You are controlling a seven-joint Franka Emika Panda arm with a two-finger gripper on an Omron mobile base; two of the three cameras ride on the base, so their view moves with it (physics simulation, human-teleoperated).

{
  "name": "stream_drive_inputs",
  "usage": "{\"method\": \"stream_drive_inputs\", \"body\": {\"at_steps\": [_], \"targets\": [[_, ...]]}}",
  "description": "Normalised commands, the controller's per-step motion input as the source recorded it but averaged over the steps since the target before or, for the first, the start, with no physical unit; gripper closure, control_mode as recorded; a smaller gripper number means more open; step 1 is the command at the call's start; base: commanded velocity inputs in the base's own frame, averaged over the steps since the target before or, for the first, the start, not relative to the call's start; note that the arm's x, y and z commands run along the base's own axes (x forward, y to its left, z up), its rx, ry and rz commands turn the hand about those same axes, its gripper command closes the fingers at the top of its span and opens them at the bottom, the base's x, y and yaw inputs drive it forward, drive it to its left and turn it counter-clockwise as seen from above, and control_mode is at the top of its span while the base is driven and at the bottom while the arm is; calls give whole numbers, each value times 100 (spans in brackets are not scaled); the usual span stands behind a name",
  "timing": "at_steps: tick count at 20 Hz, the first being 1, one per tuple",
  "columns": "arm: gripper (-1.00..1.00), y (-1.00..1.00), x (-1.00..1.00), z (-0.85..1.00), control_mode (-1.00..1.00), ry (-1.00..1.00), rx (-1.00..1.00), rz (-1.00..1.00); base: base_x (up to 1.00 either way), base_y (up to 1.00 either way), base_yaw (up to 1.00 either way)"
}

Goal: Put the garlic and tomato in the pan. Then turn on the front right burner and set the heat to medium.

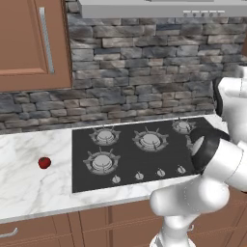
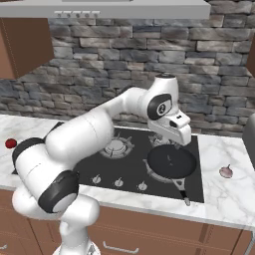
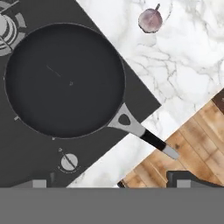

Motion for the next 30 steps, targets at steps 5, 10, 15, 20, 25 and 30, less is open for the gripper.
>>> {"method": "stream_drive_inputs", "body": {"at_steps": [5,10,15,20,25,30], "targets": [[-100,-81,20,-14,-100,4,5,-6,0,0,0],[-100,-45,29,-9,-100,3,0,-4,0,0,0],[-100,-14,4,-26,-100,-5,0,-1,0,0,0],[-100,-38,0,-30,-100,-7,0,-4,0,0,0],[-100,-52,0,-12,-100,-1,1,-5,0,0,0],[-100,-45,-1,-10,-100,0,0,-6,0,0,0]]}}
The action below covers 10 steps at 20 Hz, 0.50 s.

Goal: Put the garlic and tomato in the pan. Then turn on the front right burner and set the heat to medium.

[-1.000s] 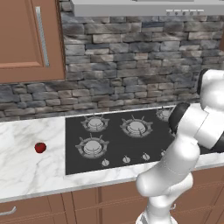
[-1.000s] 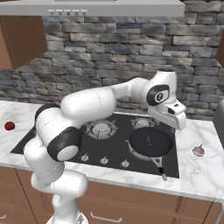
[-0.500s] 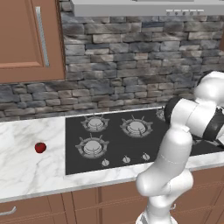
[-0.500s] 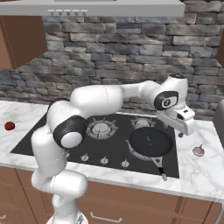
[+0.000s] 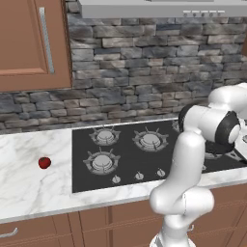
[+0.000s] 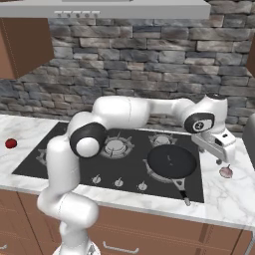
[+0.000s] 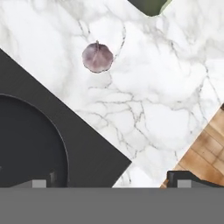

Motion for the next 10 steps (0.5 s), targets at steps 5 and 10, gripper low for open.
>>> {"method": "stream_drive_inputs", "body": {"at_steps": [5,10], "targets": [[-100,-18,1,-2,-100,0,0,0,0,0,0],[-100,-8,4,-17,-100,0,0,0,0,0,0]]}}
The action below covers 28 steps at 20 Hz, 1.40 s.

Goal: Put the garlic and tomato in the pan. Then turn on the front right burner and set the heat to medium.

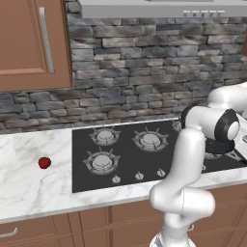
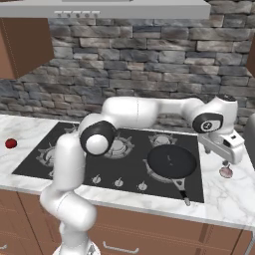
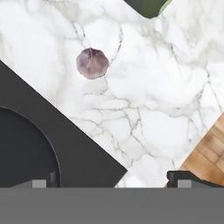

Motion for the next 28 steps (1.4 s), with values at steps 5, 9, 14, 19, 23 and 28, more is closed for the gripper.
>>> {"method": "stream_drive_inputs", "body": {"at_steps": [5,9,14,19,23,28], "targets": [[-100,-9,43,-26,-100,-4,-1,0,0,0,0],[-100,-24,29,-17,-100,-7,0,0,0,0,0],[-100,-21,6,-9,-100,0,0,0,0,0,0],[-100,-14,8,-11,-100,0,-1,0,0,0,0],[-100,-14,17,-24,-100,-7,-5,0,0,0,0],[-100,-12,7,-32,-100,-11,-5,0,0,0,0]]}}
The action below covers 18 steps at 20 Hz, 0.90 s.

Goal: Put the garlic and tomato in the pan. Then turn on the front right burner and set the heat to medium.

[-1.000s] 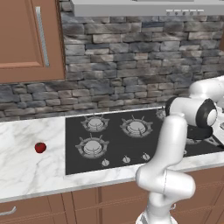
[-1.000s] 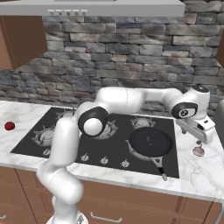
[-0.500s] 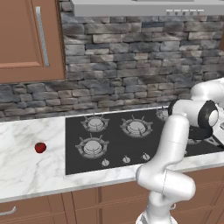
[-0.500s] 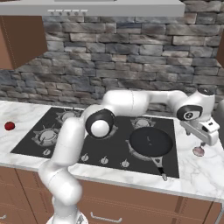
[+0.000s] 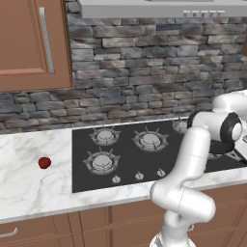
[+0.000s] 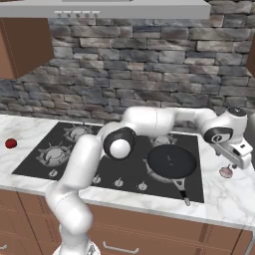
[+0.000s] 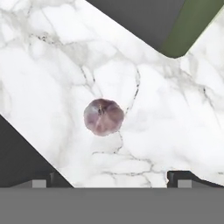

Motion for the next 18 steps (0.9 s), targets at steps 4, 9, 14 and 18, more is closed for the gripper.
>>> {"method": "stream_drive_inputs", "body": {"at_steps": [4,9,14,18], "targets": [[-100,-6,2,-18,-100,-4,-2,0,0,0,0],[-100,0,15,-26,-100,0,0,0,0,0,0],[-100,-15,37,-30,-100,0,0,0,0,0,0],[-100,-38,35,-21,-100,3,0,0,0,0,0]]}}
